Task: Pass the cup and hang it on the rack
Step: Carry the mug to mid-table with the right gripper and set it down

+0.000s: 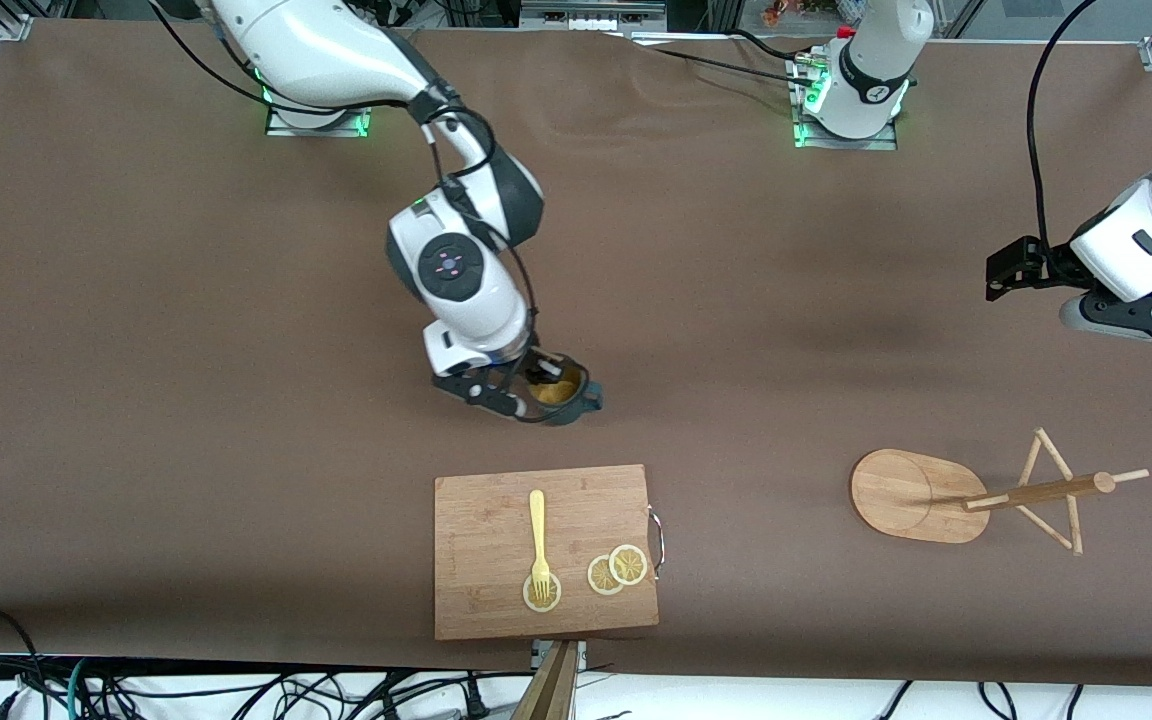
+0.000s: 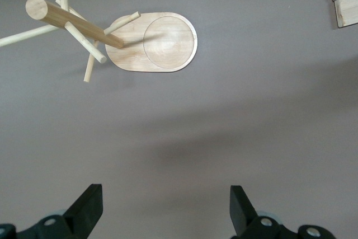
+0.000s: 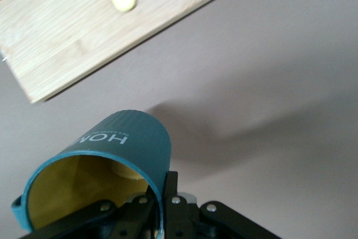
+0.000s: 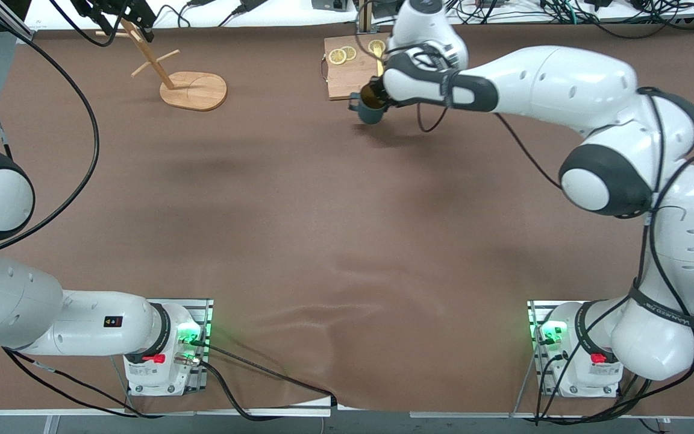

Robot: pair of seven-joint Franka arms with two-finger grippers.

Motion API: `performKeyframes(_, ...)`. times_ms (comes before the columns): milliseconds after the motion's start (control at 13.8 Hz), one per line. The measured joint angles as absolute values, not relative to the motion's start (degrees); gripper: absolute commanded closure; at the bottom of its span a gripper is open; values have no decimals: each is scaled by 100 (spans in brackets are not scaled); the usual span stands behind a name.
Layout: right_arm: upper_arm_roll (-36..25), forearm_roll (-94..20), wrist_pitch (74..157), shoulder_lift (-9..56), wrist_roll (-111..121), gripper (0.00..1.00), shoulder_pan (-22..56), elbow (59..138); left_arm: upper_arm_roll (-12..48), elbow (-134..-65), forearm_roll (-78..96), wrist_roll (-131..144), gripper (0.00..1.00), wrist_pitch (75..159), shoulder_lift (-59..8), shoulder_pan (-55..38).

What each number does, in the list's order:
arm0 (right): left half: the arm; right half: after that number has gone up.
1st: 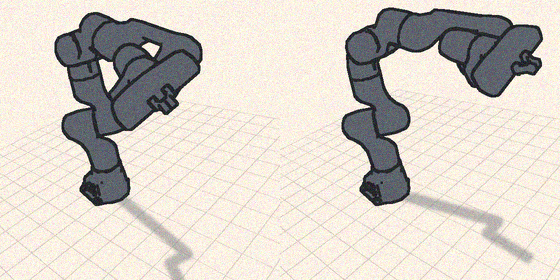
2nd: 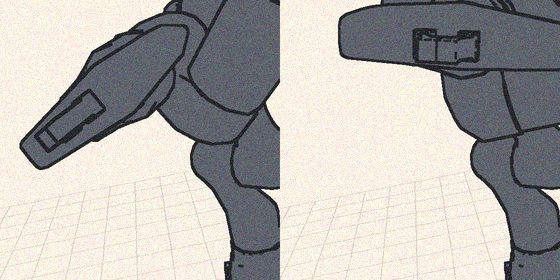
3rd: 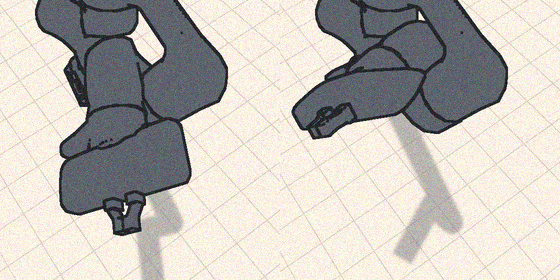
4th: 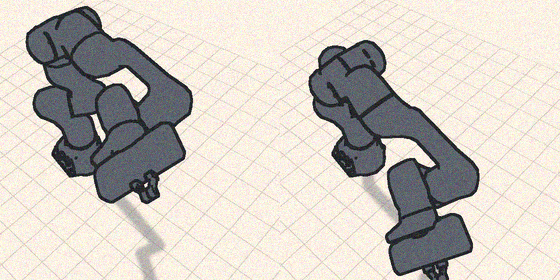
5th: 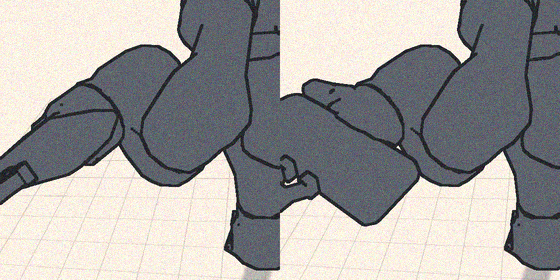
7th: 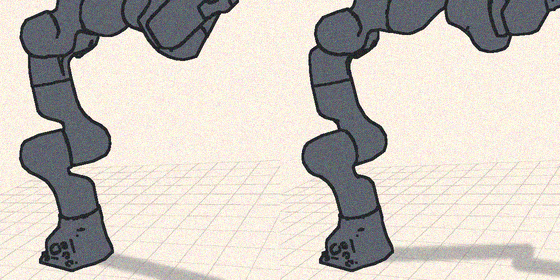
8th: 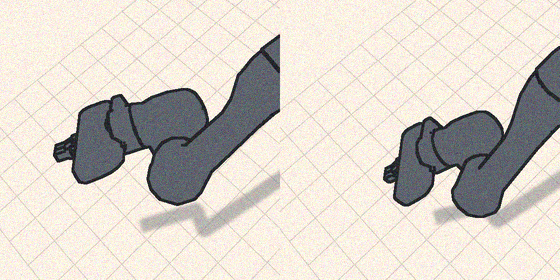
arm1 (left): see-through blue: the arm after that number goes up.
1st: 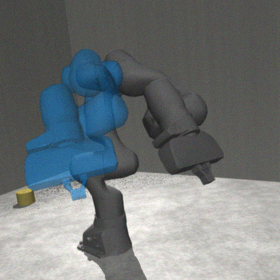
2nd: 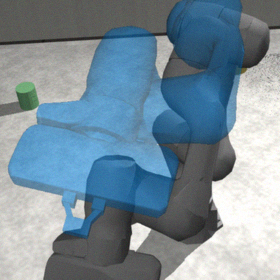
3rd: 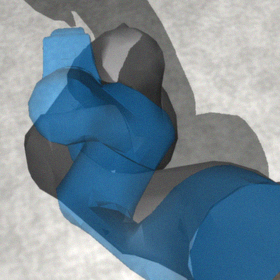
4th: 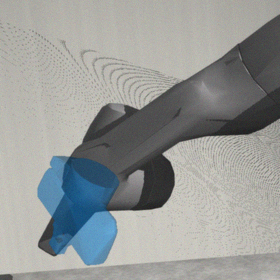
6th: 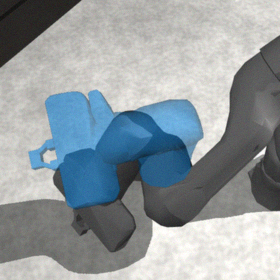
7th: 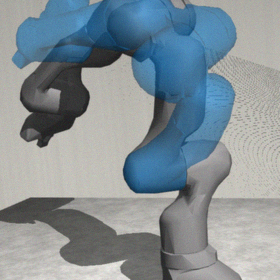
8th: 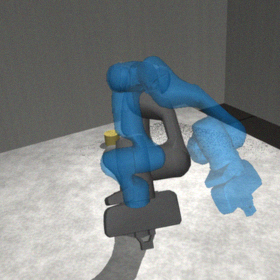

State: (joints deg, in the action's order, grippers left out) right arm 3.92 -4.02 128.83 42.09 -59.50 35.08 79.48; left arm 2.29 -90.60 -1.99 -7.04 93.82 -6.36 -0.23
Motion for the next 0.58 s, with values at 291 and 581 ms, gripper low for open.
performKeyframes(291,396,-402,13098,4649,-6127,100,4055,7521,227,-9060,-199,-704,0,9375,-636,-22)
performKeyframes(581,393,-402,13235,4943,-6156,100,4473,7365,225,-9060,-199,-704,0,9373,-636,-21)
